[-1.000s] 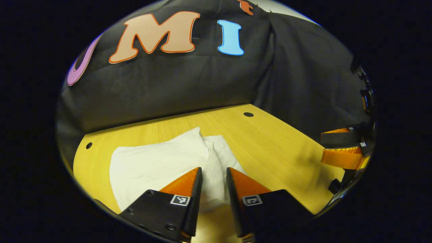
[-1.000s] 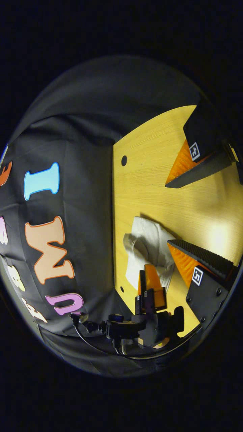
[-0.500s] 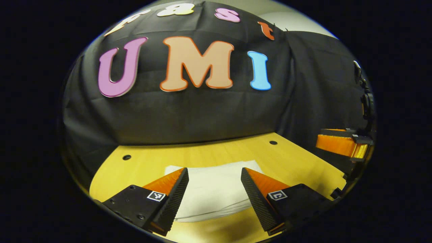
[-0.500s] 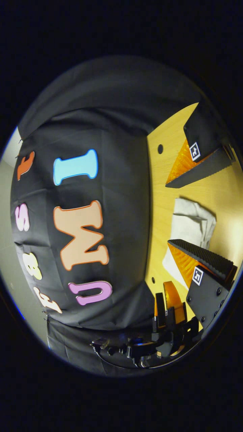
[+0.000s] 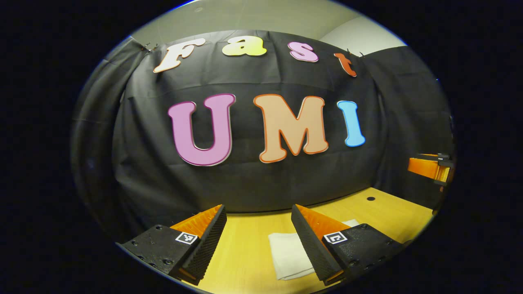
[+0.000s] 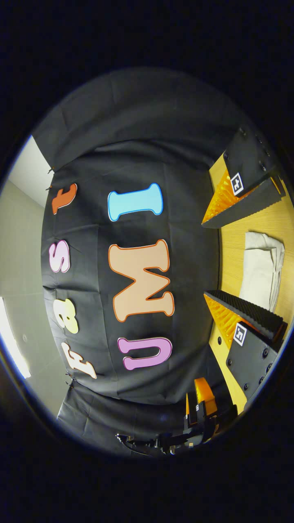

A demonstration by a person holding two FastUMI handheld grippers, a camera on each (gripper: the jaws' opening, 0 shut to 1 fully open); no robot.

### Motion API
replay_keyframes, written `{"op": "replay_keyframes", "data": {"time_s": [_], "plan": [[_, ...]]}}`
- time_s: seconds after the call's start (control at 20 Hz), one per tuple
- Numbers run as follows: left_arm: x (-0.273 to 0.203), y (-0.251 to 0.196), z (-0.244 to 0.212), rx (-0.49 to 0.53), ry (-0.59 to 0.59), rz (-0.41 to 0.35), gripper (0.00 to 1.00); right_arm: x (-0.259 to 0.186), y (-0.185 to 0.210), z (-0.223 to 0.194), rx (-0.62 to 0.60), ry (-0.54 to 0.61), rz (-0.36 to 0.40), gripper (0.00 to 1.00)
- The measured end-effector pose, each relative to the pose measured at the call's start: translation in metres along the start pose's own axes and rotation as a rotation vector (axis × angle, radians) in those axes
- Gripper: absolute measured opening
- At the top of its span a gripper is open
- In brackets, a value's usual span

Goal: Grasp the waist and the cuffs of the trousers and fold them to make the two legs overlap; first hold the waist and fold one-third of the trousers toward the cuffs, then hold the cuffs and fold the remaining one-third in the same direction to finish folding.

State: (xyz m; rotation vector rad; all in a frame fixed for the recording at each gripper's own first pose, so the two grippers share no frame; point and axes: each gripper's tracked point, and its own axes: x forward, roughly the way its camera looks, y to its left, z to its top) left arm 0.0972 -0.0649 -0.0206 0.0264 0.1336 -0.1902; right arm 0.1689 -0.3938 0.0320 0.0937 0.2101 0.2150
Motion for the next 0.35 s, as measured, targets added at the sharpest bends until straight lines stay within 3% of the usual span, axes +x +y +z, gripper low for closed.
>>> {"op": "replay_keyframes", "data": {"time_s": [0.15,0.35], "plan": [[-0.011,0.010,0.005,-0.031,-0.028,0.038,0.95,-0.006,-0.001,0.006,-0.015,-0.009,-0.006,0.94],[-0.018,0.024,0.006,-0.063,-0.034,0.078,0.96,-0.012,0.005,0.015,-0.021,-0.032,0.012,0.97]]}}
